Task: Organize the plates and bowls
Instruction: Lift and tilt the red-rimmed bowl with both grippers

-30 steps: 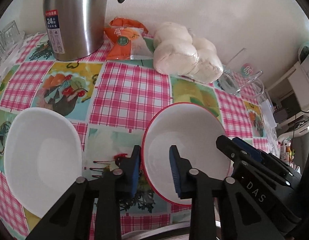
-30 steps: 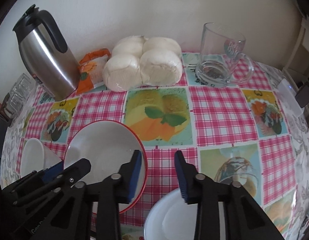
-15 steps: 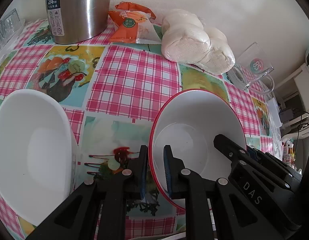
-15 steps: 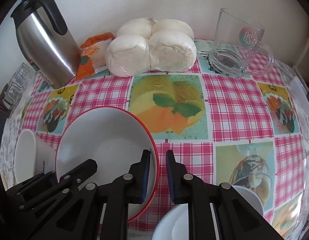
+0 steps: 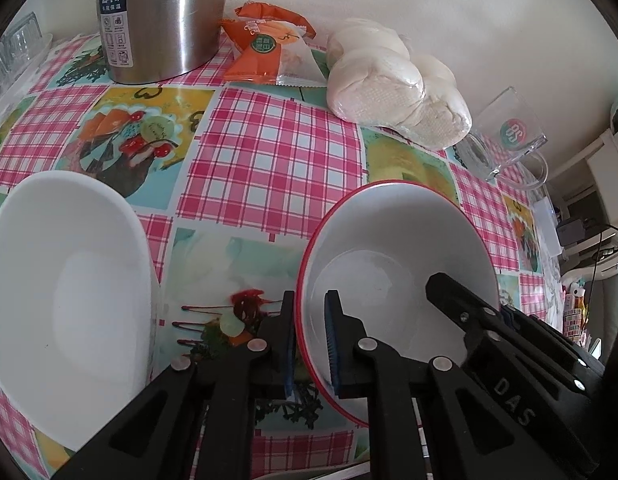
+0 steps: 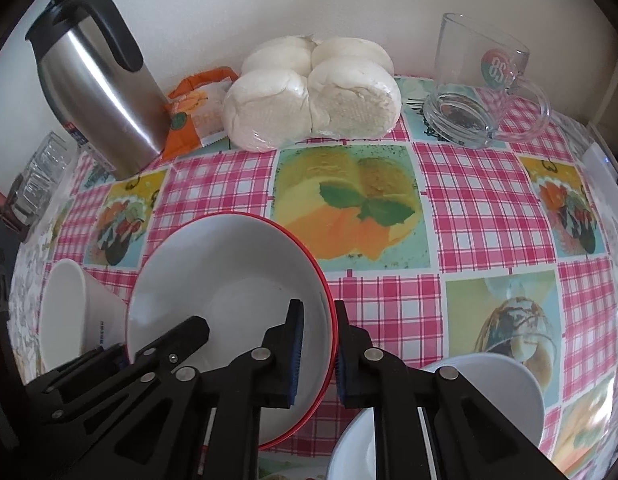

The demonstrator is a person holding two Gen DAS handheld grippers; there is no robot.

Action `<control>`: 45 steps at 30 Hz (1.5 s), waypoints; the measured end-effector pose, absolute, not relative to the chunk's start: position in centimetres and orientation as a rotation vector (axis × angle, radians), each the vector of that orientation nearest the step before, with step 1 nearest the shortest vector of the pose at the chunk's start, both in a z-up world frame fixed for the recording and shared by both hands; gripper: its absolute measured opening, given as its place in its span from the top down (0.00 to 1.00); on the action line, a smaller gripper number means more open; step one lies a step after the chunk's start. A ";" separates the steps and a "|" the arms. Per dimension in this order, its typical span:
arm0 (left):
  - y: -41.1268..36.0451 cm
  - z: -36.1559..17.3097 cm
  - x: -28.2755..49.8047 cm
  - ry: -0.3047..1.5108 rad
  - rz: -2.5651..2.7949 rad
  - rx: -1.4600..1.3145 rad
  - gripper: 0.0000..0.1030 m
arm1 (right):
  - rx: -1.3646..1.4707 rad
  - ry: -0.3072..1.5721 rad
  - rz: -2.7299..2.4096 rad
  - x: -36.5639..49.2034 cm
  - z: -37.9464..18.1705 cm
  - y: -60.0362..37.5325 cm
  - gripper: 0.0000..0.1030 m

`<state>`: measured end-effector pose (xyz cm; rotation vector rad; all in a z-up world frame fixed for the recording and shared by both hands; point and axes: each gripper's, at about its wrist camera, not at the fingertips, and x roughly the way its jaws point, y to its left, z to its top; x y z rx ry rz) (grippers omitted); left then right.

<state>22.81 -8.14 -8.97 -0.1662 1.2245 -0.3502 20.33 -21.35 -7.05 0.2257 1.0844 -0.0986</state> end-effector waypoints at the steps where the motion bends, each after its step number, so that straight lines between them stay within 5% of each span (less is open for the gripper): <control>1: -8.0 -8.9 22.8 1.224 -0.355 -0.175 0.87 | 0.219 1.076 -0.099 20.2 -6.8 -21.2 0.85; 25: -7.8 5.9 14.8 0.905 -0.423 -0.056 0.87 | 0.354 0.748 -0.097 10.4 5.9 -22.3 0.85; 45: -5.2 9.6 8.3 0.804 -0.424 -0.029 0.87 | 0.377 0.674 -0.061 2.7 9.9 -19.6 0.85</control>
